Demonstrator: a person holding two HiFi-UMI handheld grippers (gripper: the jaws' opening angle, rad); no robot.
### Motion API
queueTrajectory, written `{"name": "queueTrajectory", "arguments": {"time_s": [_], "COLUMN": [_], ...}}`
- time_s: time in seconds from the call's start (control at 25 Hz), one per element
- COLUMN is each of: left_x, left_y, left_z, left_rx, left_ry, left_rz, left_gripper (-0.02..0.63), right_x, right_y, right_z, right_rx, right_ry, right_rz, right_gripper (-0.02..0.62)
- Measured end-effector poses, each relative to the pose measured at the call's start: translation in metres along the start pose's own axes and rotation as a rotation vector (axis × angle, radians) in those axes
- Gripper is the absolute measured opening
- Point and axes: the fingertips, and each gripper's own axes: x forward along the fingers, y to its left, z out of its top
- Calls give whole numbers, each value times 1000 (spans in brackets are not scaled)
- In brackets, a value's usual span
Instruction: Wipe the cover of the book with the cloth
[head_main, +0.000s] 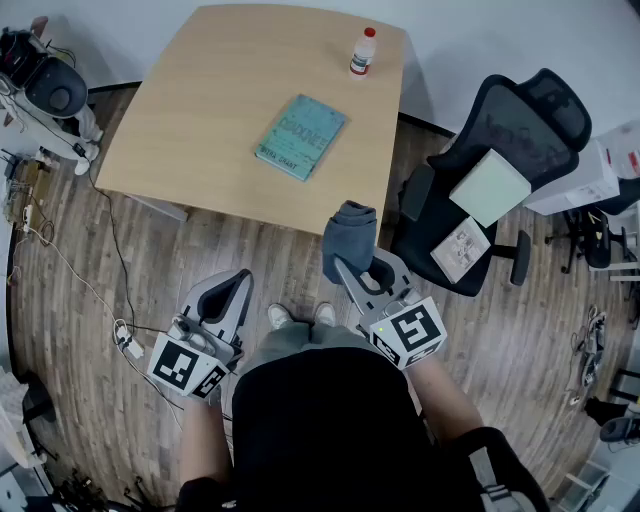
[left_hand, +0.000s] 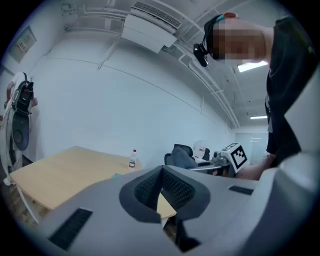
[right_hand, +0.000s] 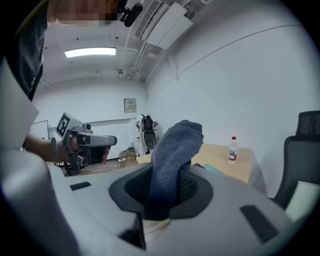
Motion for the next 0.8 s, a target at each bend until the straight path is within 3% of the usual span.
{"name": "queueTrajectory", "arguments": {"time_s": [0.28, 0.6, 0.8], "left_x": [-5, -13, -18], "left_y": [19, 27, 51], "left_z": [2, 8, 13], "left_rx": [-19, 10, -18], "left_ry": [-31, -32, -60], "left_rz": [78, 8, -11], "left_gripper": [20, 20, 20], "right_x": [8, 29, 46], "right_y": [6, 16, 19], "right_z": [1, 6, 15], "right_rx": [13, 20, 12], "right_ry": [4, -2, -11], "right_rz": [4, -11, -43], "right_gripper": [92, 95, 95]}}
